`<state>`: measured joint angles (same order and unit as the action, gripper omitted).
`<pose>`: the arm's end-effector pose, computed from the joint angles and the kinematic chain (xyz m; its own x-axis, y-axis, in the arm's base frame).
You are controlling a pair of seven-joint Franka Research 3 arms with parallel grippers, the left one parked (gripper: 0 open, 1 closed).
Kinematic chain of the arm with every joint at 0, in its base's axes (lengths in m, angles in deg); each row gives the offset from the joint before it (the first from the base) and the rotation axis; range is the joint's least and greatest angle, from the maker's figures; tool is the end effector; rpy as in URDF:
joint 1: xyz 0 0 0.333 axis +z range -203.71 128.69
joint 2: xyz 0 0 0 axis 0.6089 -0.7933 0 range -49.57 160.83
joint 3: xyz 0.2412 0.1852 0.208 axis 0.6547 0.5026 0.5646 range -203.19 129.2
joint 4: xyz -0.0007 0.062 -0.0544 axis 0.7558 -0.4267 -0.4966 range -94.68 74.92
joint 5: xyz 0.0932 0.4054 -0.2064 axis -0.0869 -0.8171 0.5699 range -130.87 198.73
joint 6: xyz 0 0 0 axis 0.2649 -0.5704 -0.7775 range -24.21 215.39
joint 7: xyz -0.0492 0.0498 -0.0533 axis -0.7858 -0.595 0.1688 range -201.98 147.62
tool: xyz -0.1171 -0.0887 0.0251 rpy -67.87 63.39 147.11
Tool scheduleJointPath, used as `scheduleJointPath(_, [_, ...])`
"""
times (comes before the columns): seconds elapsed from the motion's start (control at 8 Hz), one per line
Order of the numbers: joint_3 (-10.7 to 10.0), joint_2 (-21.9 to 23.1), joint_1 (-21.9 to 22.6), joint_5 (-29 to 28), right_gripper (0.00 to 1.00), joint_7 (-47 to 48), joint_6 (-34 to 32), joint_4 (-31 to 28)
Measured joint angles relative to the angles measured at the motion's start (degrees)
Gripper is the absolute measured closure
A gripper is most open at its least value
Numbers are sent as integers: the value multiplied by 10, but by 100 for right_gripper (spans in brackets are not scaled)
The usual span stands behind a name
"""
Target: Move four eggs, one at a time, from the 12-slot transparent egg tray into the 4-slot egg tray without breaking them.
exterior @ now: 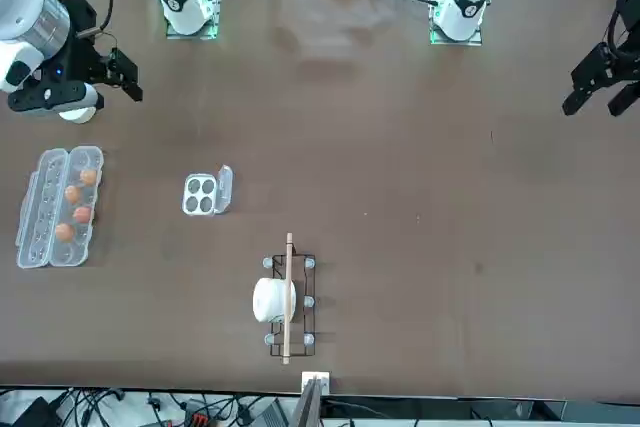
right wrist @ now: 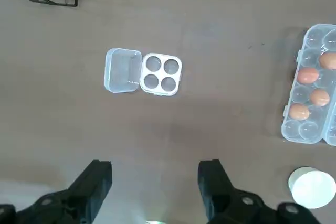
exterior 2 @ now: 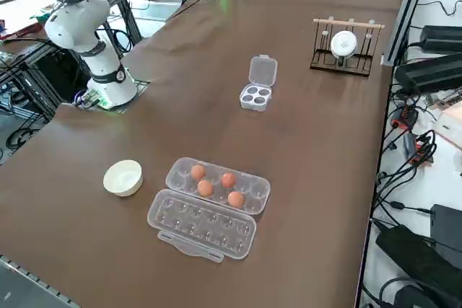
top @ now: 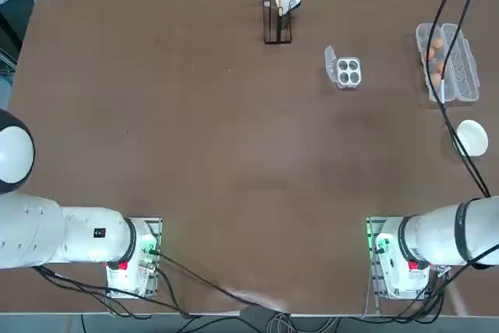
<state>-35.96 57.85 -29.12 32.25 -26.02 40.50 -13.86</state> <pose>0.5993 0.1041 0.6069 0.9879 0.1434 -0.0588 0.1420 -0.9895 -0.0274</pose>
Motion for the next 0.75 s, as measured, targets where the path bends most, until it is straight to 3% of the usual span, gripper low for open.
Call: scheduleJointPath(0.75, [0,0,1,0,0,0,-3,0])
